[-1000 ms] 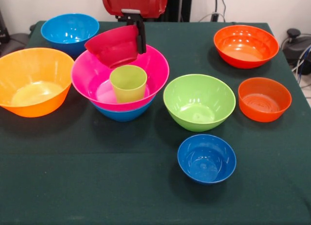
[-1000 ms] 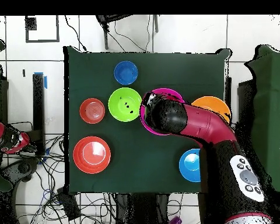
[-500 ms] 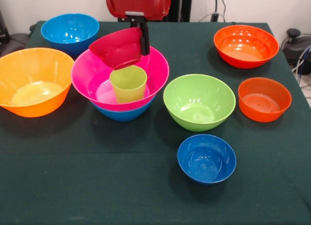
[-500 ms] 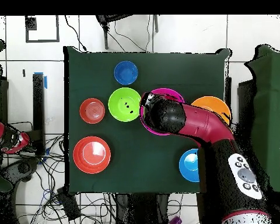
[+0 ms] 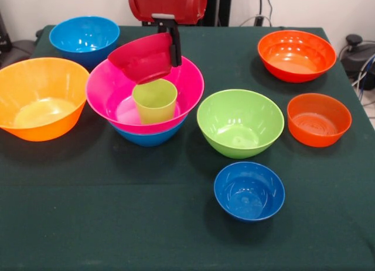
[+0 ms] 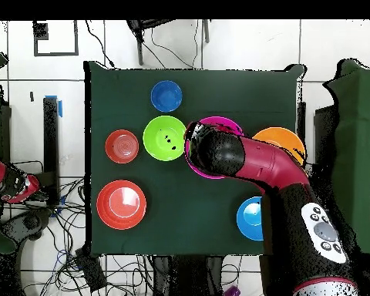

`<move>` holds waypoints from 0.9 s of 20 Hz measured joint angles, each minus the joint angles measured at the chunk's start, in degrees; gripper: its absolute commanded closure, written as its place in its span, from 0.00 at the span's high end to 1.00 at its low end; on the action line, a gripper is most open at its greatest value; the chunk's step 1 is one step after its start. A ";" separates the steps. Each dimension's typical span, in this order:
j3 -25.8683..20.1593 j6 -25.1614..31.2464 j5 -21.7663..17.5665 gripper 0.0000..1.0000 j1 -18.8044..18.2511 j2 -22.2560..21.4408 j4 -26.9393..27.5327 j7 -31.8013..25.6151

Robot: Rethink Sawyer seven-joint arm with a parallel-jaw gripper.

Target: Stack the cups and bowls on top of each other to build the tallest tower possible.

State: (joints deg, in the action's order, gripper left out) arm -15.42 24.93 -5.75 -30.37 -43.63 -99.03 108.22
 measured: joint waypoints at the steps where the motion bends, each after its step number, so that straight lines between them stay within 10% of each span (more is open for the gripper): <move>1: 0.00 0.00 0.00 0.00 0.00 -0.02 0.00 0.00; 18: -0.19 0.00 -0.05 0.00 -0.84 0.21 -0.09 0.00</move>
State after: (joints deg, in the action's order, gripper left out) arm -15.61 24.93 -5.80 -31.21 -43.42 -99.12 108.22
